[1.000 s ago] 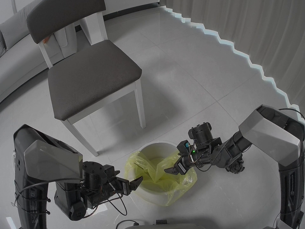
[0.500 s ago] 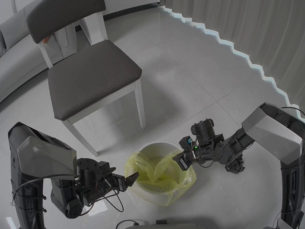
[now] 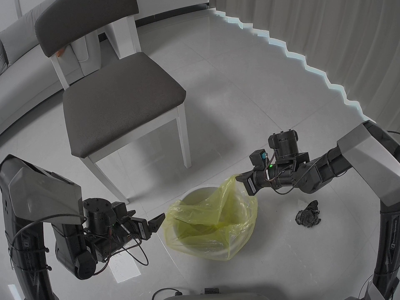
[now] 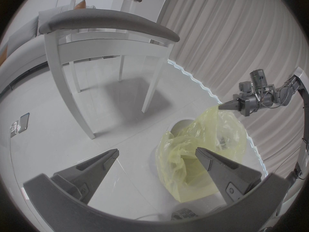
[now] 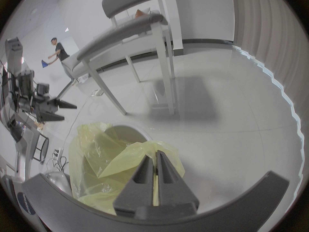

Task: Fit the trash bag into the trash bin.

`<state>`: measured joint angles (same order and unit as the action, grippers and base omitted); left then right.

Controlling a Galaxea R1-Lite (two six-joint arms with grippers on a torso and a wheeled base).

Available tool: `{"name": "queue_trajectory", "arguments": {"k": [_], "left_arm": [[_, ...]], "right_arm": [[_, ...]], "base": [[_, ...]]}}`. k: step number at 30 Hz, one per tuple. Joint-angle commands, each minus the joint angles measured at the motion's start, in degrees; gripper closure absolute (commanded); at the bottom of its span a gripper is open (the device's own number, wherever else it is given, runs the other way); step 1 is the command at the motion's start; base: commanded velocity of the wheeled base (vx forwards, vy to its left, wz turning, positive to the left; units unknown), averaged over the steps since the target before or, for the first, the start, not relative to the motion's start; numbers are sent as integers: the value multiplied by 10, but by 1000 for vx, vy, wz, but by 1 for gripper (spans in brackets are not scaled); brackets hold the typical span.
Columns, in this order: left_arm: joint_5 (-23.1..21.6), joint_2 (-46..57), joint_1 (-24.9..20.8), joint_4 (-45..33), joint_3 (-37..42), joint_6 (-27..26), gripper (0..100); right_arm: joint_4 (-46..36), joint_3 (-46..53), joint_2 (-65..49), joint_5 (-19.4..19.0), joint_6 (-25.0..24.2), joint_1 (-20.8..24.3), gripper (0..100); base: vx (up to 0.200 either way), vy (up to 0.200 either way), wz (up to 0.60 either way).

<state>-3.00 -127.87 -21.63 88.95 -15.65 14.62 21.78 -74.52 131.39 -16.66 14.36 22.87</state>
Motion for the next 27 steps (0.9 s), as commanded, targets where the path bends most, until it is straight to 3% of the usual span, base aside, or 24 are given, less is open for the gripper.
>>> {"name": "queue_trajectory", "arguments": {"k": [1, 16, 27], "left_arm": [[0, 10, 7, 10, 18, 1, 0], [2, 36, 11, 10, 49, 3, 0], [12, 50, 10, 10, 60, 1, 0]], "right_arm": [[1, -4, -32, -6, -17, -5, 100], [3, -1, -73, -12, -30, -22, 100], [-36, -128, 26, -28, -47, -34, 100]], "base": [[0, 0, 0], [0, 0, 0], [0, 0, 0]]}}
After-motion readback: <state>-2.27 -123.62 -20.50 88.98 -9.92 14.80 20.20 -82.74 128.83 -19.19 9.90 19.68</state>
